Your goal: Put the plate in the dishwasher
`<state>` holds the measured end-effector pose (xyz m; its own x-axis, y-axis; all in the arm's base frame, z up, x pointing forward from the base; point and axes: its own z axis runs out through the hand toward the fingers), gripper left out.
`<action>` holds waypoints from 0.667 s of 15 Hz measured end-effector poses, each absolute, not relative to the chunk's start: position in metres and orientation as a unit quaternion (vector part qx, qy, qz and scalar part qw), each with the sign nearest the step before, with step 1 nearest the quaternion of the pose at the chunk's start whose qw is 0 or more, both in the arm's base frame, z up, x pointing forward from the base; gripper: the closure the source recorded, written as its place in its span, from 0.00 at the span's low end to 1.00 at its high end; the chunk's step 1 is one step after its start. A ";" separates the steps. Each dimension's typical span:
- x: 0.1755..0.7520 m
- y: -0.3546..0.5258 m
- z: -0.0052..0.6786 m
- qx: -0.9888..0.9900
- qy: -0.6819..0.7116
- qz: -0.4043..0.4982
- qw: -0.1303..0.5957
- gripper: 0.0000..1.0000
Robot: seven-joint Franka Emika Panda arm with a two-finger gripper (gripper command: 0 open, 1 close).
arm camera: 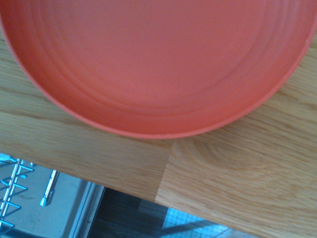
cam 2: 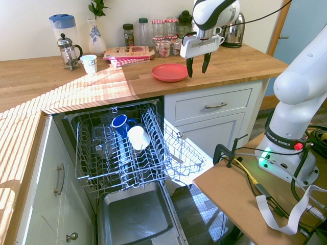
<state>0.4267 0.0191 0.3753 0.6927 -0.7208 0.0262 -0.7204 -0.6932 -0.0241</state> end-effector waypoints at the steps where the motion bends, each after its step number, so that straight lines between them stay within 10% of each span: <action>1: 0.427 0.019 0.375 -0.920 0.392 -0.016 0.006 0.00; 10: 0.465 -0.028 0.376 -0.898 0.431 -0.035 0.080 0.00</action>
